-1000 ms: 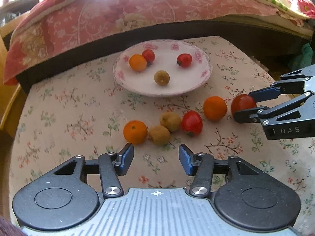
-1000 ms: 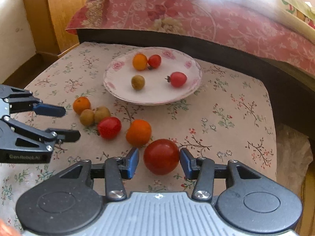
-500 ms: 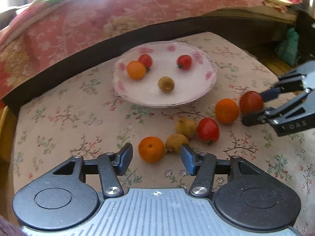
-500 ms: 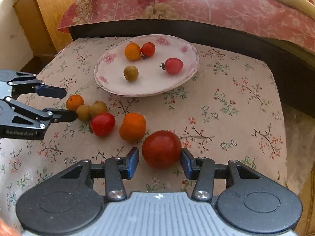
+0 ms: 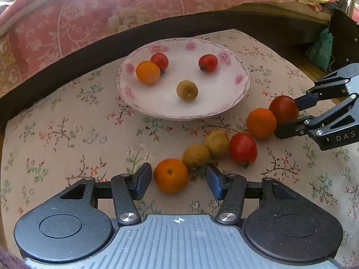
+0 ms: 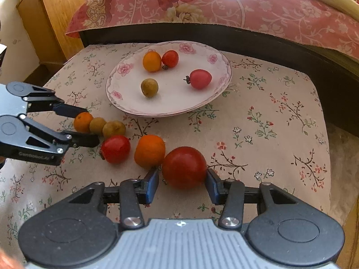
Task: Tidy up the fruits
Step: 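Grasp a tangerine with the left gripper while the right grasps the large red tomato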
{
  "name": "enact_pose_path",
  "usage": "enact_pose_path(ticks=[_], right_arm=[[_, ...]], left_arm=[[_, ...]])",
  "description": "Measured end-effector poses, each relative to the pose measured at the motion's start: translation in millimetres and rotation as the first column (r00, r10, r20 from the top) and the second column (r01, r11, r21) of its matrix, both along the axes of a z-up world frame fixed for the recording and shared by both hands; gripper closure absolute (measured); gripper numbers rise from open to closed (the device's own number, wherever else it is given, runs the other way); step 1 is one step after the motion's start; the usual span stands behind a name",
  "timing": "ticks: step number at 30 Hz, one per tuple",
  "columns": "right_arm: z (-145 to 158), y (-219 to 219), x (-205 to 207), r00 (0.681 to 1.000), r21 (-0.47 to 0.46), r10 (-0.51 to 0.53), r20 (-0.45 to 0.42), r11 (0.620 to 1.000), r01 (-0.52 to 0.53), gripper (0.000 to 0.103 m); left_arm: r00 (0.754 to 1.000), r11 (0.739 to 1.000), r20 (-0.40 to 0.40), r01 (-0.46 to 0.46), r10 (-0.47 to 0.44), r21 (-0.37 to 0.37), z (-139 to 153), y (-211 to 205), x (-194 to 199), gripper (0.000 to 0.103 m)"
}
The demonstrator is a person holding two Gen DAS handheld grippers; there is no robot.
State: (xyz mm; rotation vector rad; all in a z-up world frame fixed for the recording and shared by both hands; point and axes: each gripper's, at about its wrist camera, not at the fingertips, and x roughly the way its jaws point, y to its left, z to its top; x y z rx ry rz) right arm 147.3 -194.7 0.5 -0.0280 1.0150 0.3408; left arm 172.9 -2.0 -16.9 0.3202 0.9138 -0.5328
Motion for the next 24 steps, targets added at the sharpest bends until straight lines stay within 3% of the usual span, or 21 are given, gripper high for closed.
enact_pose_path(ticks=[3,8,17,24], right_arm=[[1,0,1,1.000,-0.002,0.002,0.000,1.000,-0.002,0.057],[2,0,-1,1.000,-0.007,0.007,0.005,1.000,-0.007,0.060],[9,5,-16,0.998,0.041,0.055,0.003,0.998,-0.055,0.061],[5,16,-30,0.991,0.030,0.132,-0.026,0.991,-0.131,0.061]], left_arm=[[1.000,1.000,-0.007,-0.015,0.014,-0.010,0,0,-2,0.046],[0.999,0.999,-0.007,-0.037,0.037,0.005,3,-5,-12,0.063],[0.996,0.998,-0.061,-0.063,0.064,0.011,7,-19,-39,0.064],[0.998,0.999,-0.058,-0.033,0.034,0.022,5,-29,-56,0.064]])
